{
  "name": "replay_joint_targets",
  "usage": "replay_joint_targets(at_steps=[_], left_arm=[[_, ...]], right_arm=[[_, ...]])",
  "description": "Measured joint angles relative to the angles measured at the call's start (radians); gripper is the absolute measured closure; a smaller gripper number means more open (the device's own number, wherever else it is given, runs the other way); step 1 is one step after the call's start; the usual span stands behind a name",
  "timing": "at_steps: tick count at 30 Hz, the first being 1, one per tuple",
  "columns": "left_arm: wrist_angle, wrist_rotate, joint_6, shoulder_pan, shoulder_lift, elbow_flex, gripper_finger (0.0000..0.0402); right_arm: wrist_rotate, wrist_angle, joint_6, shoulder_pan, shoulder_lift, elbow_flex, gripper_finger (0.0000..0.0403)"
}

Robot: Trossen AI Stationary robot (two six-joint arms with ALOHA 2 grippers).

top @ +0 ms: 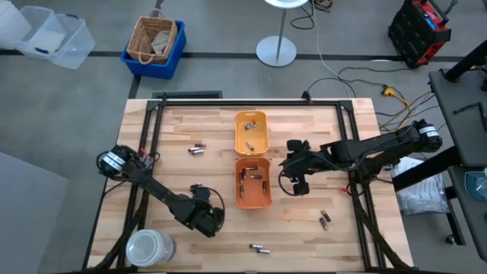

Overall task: Sort batteries
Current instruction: Put the silver battery into the yellow bin

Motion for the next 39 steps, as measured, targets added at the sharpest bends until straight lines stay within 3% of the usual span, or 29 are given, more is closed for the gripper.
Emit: replay_joint_targets(at_steps=[8, 14, 17, 21, 25, 30, 39], left_arm=[[-0.023, 0.009, 0.002, -0.008, 0.009, 0.042, 0.0378], [-0.225, -0.017, 0.003, -0.045, 0.009, 0.187, 0.0378], [-0.314, -0.151, 0.049, -0.082, 0.009, 0.28, 0.0378], [-0.304, -0.512, 0.278, -0.169, 0.008, 0.385, 0.0378], [-0.277, -0.811, 0.44, -0.237, 0.007, 0.438, 0.0378], [-0.254, -0.948, 0.555, -0.241, 0.018, 0.443, 0.0379], [-0.21, -1.182, 0.712, -0.202, 0.138, 0.455, 0.0379]], right_arm=[[0.0, 0.016, -0.007, 0.0, 0.0, 0.0, 0.0287], [0.0, 0.044, -0.018, 0.0, 0.0, 0.0, 0.03], [-0.001, 0.069, -0.027, 0.0, 0.0, -0.002, 0.0306], [-0.029, 0.166, -0.058, 0.0, 0.0, -0.023, 0.0309], [-0.223, 0.438, -0.108, 0.0, 0.0, -0.082, 0.0296], [-0.41, 0.867, -0.09, 0.003, 0.024, -0.182, 0.0265], [-0.423, 1.314, -0.04, 0.044, 0.227, -0.231, 0.0212]])
